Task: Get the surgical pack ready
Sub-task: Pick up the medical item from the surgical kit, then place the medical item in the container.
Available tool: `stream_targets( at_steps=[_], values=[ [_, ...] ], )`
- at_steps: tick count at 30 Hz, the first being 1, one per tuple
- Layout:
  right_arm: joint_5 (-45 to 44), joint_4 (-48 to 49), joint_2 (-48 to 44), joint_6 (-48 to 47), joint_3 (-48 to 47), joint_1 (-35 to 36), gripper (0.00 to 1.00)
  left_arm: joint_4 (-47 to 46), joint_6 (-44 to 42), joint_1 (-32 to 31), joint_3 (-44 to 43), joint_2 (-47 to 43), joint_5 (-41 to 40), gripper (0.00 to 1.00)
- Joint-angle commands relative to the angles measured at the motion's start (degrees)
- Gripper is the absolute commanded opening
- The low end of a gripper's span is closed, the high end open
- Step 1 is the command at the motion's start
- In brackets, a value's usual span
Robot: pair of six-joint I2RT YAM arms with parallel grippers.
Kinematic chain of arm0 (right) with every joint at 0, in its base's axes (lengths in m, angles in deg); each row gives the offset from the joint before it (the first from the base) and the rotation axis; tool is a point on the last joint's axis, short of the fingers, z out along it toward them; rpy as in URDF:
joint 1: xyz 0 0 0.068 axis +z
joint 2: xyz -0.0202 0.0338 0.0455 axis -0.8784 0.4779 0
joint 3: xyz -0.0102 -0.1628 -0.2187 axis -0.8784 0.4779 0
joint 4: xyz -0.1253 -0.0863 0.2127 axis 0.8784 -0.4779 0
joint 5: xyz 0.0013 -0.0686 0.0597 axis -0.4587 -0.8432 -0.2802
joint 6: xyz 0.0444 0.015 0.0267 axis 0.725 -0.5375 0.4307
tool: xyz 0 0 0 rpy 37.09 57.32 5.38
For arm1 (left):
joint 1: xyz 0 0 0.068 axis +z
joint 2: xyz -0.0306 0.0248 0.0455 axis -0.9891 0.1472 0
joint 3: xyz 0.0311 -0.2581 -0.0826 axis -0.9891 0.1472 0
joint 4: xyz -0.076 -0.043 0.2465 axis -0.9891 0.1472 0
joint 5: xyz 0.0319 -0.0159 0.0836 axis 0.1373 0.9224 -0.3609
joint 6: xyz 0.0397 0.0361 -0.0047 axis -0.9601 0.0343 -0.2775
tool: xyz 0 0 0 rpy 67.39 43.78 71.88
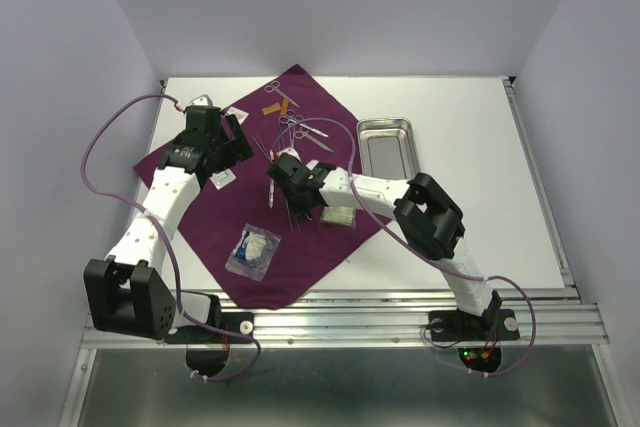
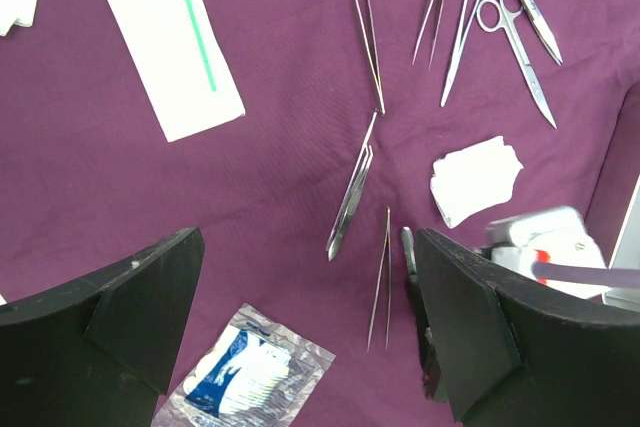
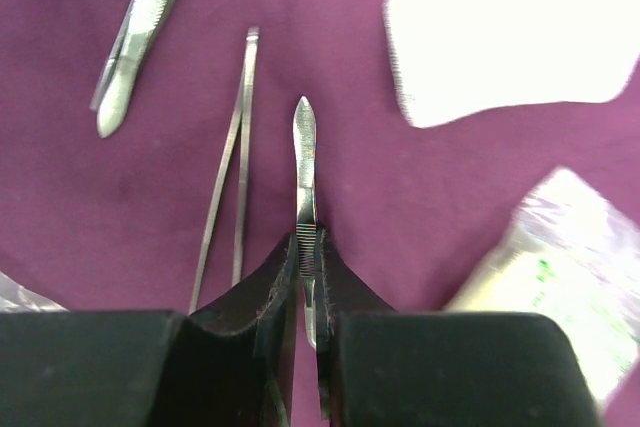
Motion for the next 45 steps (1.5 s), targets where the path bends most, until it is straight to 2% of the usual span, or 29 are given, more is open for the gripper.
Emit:
stream_targets(
  at_steps=[1,12,18,27,38,41,45],
  values=[
    [-5.6,-0.3,-6.1,0.5,0.0,0.2,0.03,-1.3,-0.9,0.3,-0.1,0.3,-0.2,0.99],
    [-10.0,-0.3,-9.6,0.6,-0.6,-1.8,0.03,-1.2,-0.9,0.4,0.1,-0.1,-0.3,0.99],
    [-9.8,0.0,-13.9,2.0,2.2,-9.9,0.03,-1.0,-1.3,0.4,0.4,-0.8,-0.5,0.99],
    [-9.2,3.1,-18.5,1.4,11.3,-21.8,0.03,-1.0,-1.7,0.4,0.2,-1.1,-1.2,0.99],
    [-8.5,6.0,-14.8,0.6,14.6,-23.1,0.03,-0.8,-2.5,0.4,-0.7,-0.8,-0.2,0.99],
    [-7.9,6.2,-13.8,0.4,14.3,-23.1,0.09,-0.7,-2.6,0.4,-0.8,-1.0,-0.2,0.99],
    [-7.9,6.1,-13.9,0.0,14.0,-23.1,0.31,-0.8,-2.5,0.4,-0.9,-1.5,0.1,0.99]
  ],
)
